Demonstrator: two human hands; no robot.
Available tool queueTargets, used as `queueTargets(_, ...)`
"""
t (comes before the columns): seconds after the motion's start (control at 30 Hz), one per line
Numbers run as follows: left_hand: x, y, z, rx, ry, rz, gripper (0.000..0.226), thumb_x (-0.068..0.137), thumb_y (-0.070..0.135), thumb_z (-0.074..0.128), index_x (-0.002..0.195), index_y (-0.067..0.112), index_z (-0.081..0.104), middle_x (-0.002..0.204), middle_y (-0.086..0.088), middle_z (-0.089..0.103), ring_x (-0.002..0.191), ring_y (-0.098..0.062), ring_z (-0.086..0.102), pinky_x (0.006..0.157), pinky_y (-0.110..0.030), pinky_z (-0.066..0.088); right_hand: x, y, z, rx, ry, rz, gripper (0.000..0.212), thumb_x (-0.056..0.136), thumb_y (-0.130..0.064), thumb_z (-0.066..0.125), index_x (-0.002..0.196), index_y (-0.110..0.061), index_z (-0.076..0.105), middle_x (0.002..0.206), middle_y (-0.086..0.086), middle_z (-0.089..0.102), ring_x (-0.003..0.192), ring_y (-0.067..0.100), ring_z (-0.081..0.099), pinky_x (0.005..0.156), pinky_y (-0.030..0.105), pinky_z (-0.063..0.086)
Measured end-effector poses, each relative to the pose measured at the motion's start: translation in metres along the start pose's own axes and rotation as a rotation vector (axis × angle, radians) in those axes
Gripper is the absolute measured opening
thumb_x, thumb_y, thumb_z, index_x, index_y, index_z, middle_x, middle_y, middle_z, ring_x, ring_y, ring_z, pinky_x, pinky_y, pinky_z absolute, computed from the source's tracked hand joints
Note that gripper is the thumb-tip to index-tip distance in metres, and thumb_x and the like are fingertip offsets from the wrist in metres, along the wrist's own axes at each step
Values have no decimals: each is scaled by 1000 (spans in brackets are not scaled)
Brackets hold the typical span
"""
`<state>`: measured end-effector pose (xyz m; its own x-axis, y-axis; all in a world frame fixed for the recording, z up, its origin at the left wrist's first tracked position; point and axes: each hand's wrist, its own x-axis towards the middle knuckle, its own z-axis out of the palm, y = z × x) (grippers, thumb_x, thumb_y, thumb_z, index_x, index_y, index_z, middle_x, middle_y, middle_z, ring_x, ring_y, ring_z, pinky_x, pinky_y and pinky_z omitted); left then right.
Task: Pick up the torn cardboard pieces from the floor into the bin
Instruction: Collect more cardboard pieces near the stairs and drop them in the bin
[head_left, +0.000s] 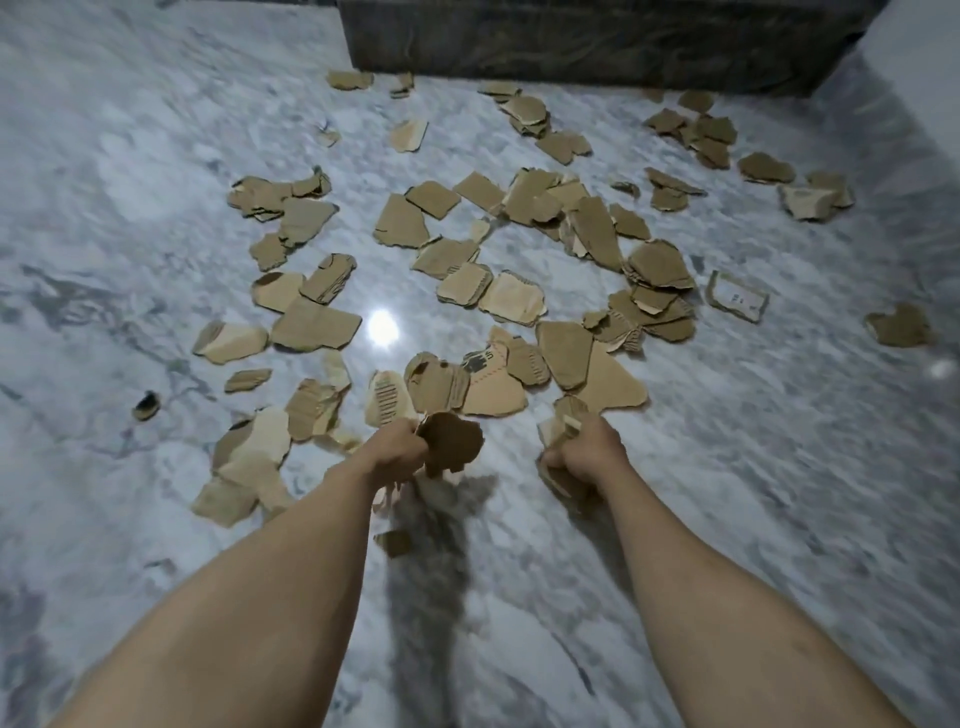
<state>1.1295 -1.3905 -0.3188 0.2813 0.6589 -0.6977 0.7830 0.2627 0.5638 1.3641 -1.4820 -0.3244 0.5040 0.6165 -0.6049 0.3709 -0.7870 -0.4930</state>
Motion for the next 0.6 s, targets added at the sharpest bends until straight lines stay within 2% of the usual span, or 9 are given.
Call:
queueTargets(0.1, 16, 23, -9, -5, -1, 98, 17, 90, 0, 51, 95, 0, 67, 94, -18, 65, 87, -30, 60, 74, -36, 51, 15, -22, 1, 296, 77, -35, 69, 71, -9, 81, 133, -17, 51, 127, 7, 63, 113, 31, 59, 98, 42, 51)
queueTargets(0.2, 38, 46, -12, 125, 88, 169, 14, 91, 5, 51, 95, 0, 64, 105, -25, 63, 106, -43, 58, 91, -48, 49, 33, -31, -16, 464, 148, -23, 64, 73, -4, 78, 123, -23, 43, 121, 5, 58, 104, 27, 58, 84, 36, 51)
queueTargets(0.23, 41, 53, -12, 233, 146, 171, 14, 92, 9, 51, 97, 4, 63, 109, -21, 58, 111, -41, 54, 95, -47, 45, 40, -32, -23, 472, 171, -20, 66, 72, -4, 77, 124, -24, 42, 122, 5, 57, 104, 27, 57, 84, 35, 50)
queueTargets(0.3, 49, 61, -12, 422, 203, 137, 28, 93, 15, 46, 115, 8, 61, 128, -14, 45, 127, -35, 37, 106, -47, 33, 52, -35, -36, 425, 200, 2, 73, 71, -6, 78, 131, -23, 40, 127, 4, 55, 110, 29, 55, 92, 37, 47)
queueTargets(0.37, 57, 65, -11, 491, 190, 97, 39, 93, 16, 44, 129, 8, 57, 150, -11, 30, 141, -37, 19, 113, -53, 22, 64, -36, -45, 361, 213, 25, 84, 69, -7, 79, 139, -20, 34, 137, 10, 53, 121, 35, 53, 103, 48, 45)
queueTargets(0.43, 66, 66, -11, 514, 158, 73, 39, 92, 17, 43, 128, 9, 57, 160, -12, 17, 149, -41, 3, 118, -59, 12, 73, -37, -51, 298, 179, 42, 100, 71, -5, 81, 150, -17, 21, 147, 14, 46, 130, 38, 48, 106, 50, 45)
queueTargets(0.47, 72, 65, -11, 513, 142, 58, 39, 91, 19, 41, 124, 10, 58, 159, -14, 17, 149, -44, 0, 119, -61, 11, 77, -38, -53, 269, 166, 52, 106, 72, -4, 81, 153, -15, 15, 151, 14, 42, 133, 37, 45, 107, 48, 45)
queueTargets(0.53, 82, 63, -8, 520, 121, 41, 41, 86, 24, 38, 120, 14, 59, 153, -19, 26, 145, -46, 8, 117, -62, 14, 86, -36, -52, 221, 135, 80, 111, 72, -7, 84, 154, -12, 11, 151, 16, 42, 133, 37, 46, 105, 45, 47)
queueTargets(0.6, 85, 60, 0, 546, 115, 28, 43, 90, 23, 41, 129, 16, 57, 146, -15, 29, 140, -44, 18, 115, -59, 22, 93, -33, -46, 146, 119, 119, 114, 67, -18, 89, 153, -10, 16, 146, 16, 48, 128, 35, 51, 103, 45, 49)
